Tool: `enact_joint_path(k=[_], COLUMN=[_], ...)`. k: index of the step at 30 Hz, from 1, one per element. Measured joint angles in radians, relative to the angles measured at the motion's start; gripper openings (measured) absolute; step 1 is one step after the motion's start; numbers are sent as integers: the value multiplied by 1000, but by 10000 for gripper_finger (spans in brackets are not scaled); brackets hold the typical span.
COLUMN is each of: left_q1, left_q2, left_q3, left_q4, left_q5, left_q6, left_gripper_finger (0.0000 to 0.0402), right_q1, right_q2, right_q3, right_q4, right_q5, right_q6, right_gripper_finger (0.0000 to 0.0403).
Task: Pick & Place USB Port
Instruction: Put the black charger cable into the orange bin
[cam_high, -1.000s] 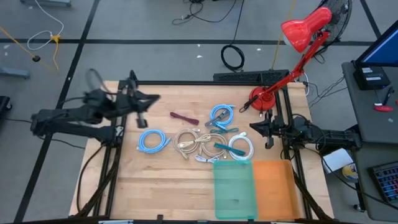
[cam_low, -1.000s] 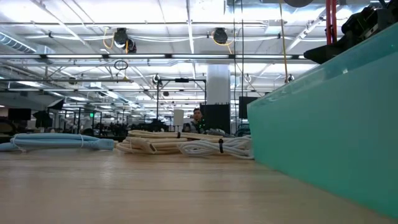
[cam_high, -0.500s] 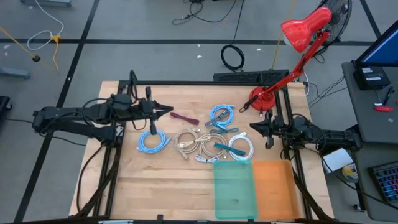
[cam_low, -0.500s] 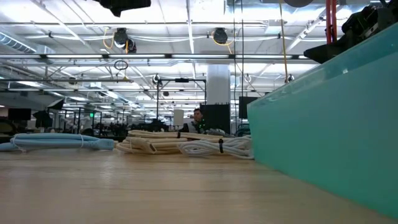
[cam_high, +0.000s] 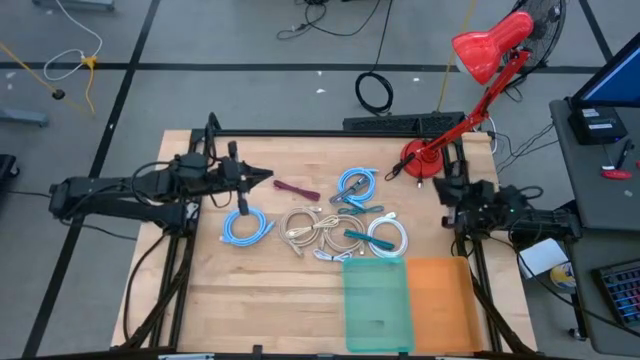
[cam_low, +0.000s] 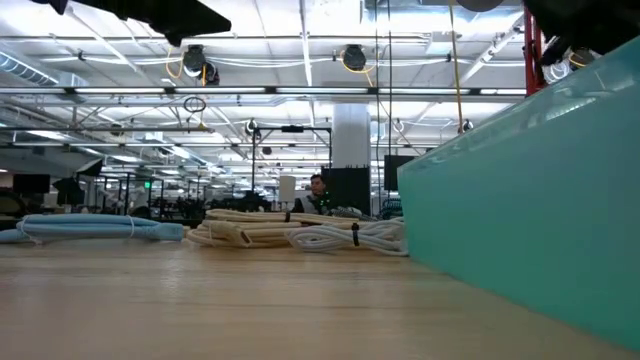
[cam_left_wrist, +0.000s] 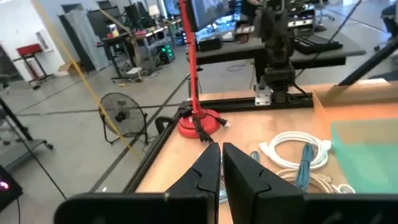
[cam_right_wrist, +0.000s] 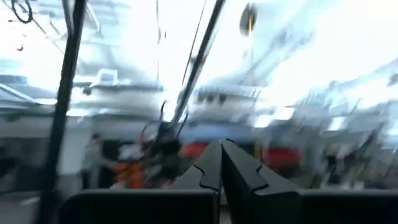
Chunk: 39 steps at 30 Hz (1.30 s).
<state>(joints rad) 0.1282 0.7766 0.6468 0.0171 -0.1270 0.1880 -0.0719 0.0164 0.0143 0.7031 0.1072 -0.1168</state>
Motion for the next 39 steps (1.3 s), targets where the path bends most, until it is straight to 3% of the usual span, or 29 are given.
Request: enact_joint_path(k=[7,12,21,28,32,39], left_q1=[8,8,8,8,8,8], left_q2=[-6,-2,-2,-2,-2,-2], left_q3=[0,0,0,0,0,0], left_q4=[-15,-15,-16,-41,-47,-65], left_q5=[45,44,40,40,39,39], left_q6=[-26,-28,-30,-29,-30,-34], left_gripper_finger=[24,24,24,24,24,24], right_q1=[0,0,-6,-69,-113,-179], right_q2=[23,127,527,859,1020,1210], right_q3=[7,70,279,531,665,803], right_q4=[161,31,-38,-305,-457,-683], right_q5=[59,152,229,227,133,-128], right_q6=[-102,-101,-101,-19,27,27], right_gripper_finger=[0,18,125,194,205,195])
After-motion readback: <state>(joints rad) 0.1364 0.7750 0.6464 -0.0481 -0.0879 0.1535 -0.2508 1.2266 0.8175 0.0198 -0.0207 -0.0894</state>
